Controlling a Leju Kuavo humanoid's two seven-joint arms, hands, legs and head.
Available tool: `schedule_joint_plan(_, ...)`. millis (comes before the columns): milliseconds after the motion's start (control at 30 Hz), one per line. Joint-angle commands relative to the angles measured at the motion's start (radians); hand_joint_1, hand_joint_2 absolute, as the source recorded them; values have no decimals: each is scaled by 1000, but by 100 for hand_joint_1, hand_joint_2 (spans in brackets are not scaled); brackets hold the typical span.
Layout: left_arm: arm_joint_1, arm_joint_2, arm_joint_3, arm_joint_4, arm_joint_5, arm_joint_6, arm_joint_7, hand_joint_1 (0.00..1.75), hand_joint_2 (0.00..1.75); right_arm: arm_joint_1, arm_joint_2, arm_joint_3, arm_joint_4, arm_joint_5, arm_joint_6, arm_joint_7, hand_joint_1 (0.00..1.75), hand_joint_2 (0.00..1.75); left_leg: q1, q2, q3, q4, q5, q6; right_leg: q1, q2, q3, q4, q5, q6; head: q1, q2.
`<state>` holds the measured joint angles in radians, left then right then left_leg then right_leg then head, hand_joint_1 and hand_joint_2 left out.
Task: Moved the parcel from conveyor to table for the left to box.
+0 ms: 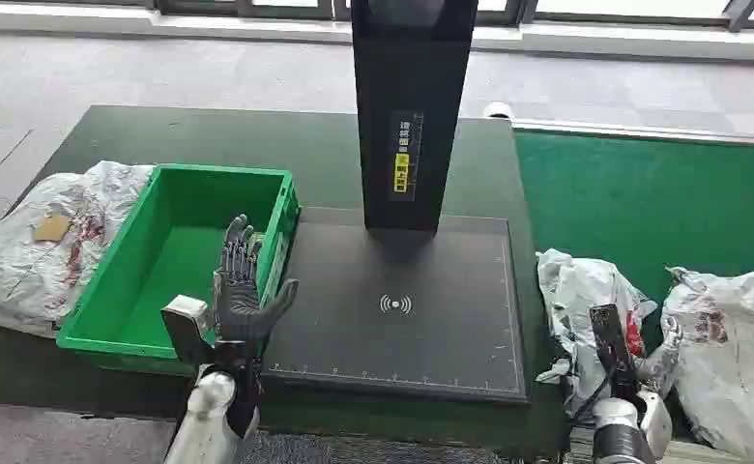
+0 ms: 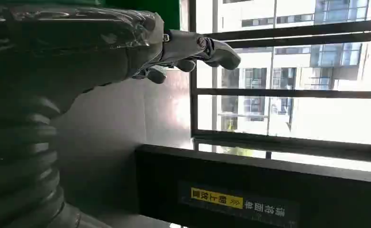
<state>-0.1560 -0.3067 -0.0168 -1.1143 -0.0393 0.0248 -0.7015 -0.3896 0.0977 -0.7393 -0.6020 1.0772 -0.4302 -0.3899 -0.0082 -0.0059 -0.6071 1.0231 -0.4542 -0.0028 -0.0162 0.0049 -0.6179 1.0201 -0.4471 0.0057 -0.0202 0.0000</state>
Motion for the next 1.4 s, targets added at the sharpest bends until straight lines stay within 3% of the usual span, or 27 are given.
schedule_joint_plan(33,21,-35,20,22,-4,-13,3,0,175,-2,-22,167,51,-95,250,-184,0,175,0,2,2,-1,-1,-1,0,2,2,-1,0,0,0,0)
schedule_joint_plan(167,19,-36,20,25,-5,-15,3,0,175,24,-12,222,19,-110,320,-202,0,175,1,1,5,-2,-1,-1,2,1,5,-3,0,-1,0,0)
schedule_joint_plan(200,19,-36,20,25,-6,-16,3,0,175,26,-13,230,17,-110,324,-194,17,175,1,1,2,-1,-1,-1,1,0,2,-2,0,-1,0,0)
schedule_joint_plan(233,20,-36,21,25,-6,-14,3,0,175,26,-13,231,16,-114,322,-188,175,175,1,2,4,-2,-1,-1,2,1,4,-3,0,-1,0,0)
schedule_joint_plan(533,19,-34,24,31,-10,-14,3,0,175,37,-11,249,4,-145,334,-204,175,175,2,2,4,-2,-1,-1,2,2,3,-2,0,-1,0,0)
schedule_joint_plan(767,9,-29,14,43,-15,-1,3,0,175,104,10,329,-142,-261,407,-308,175,175,2,2,5,-2,-1,-2,3,2,4,-3,0,-1,0,0)
schedule_joint_plan(967,27,-41,4,31,-23,-3,3,0,175,257,65,552,-616,-582,263,-308,175,175,1,3,2,-1,-1,-1,1,2,0,0,-1,-1,0,0)
schedule_joint_plan(1067,21,-42,-11,40,-22,-1,3,0,175,287,113,618,-784,-610,162,-308,175,175,1,5,2,0,-2,-2,1,4,0,0,-1,-1,0,0)
schedule_joint_plan(1300,21,-42,-11,40,-22,-1,3,0,175,287,113,618,-784,-610,162,-308,175,175,1,2,1,-1,-1,-1,1,1,0,0,-1,-1,0,0)
schedule_joint_plan(1400,11,-42,-13,55,-21,-6,3,0,175,303,96,726,-910,-707,63,-308,175,175,1,1,2,-1,-1,-1,2,0,2,-1,-2,-1,0,0)
